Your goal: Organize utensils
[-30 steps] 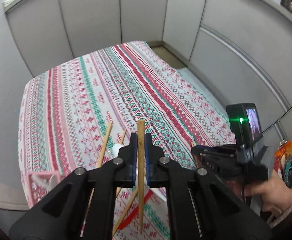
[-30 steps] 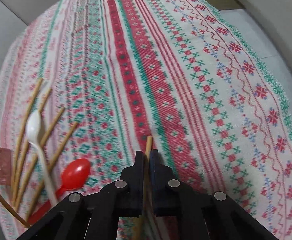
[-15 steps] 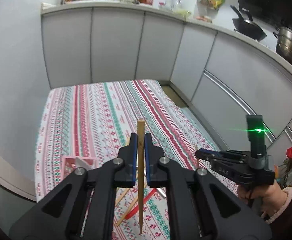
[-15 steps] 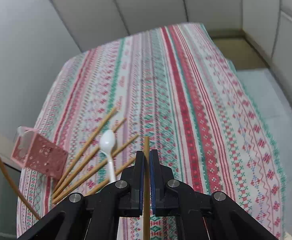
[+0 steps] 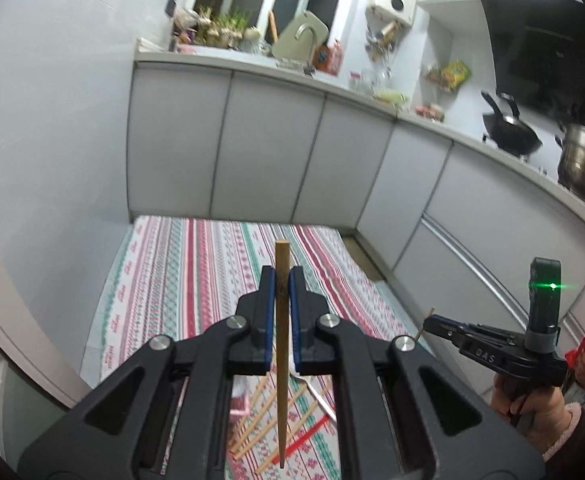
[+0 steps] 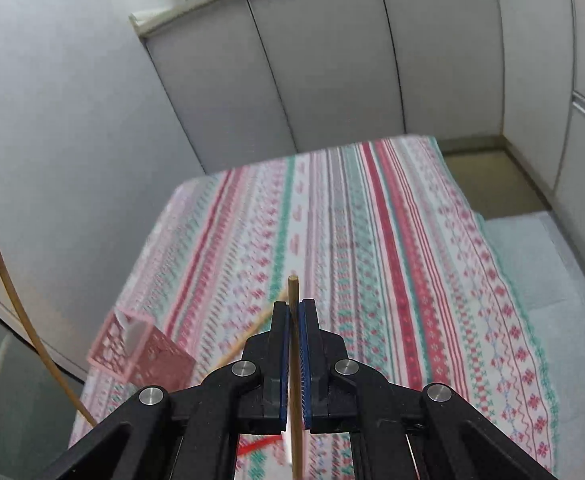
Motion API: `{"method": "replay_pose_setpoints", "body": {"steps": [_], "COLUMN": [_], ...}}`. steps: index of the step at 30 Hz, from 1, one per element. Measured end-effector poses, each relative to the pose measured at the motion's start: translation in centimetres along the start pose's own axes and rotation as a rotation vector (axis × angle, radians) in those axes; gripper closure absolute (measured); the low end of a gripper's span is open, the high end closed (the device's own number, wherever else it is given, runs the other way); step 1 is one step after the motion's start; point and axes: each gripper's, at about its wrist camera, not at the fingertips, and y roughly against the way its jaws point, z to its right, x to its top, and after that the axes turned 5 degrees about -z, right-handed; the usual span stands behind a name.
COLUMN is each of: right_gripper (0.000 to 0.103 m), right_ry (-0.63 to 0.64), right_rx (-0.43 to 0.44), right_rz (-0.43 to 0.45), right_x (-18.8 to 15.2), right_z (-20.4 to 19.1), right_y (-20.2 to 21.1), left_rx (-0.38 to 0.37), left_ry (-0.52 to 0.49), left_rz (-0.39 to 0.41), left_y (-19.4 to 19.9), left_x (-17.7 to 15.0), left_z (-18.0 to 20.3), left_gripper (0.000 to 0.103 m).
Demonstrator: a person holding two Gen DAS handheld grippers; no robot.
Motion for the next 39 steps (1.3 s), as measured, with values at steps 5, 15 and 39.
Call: {"method": "replay_pose_setpoints", "body": {"steps": [5, 15, 39], "right_gripper": [0.1, 0.101, 0.052], "right_ry": [0.01, 0.019, -0.091], "right_rx": [0.015, 0.077, -0.008], "right_rz": [0.053, 0.141, -0.085], "right_x": [1.8, 4.7, 6.4], "right_z": [-1.4, -4.7, -1.3], "right_y": [0.7, 2.5, -5.2], "left_rx": [0.034, 0.088, 0.143], "left_ry": [0.037, 0.094, 0.043], "left_rz": [0.071, 0.165, 0.019], "left_y": [0.9, 0.9, -5.9], "left_x": [0.9, 1.5, -1.6], "left_z": [-1.6, -3.6, -6.2], "left_gripper": [0.095, 0.095, 0.095]}}
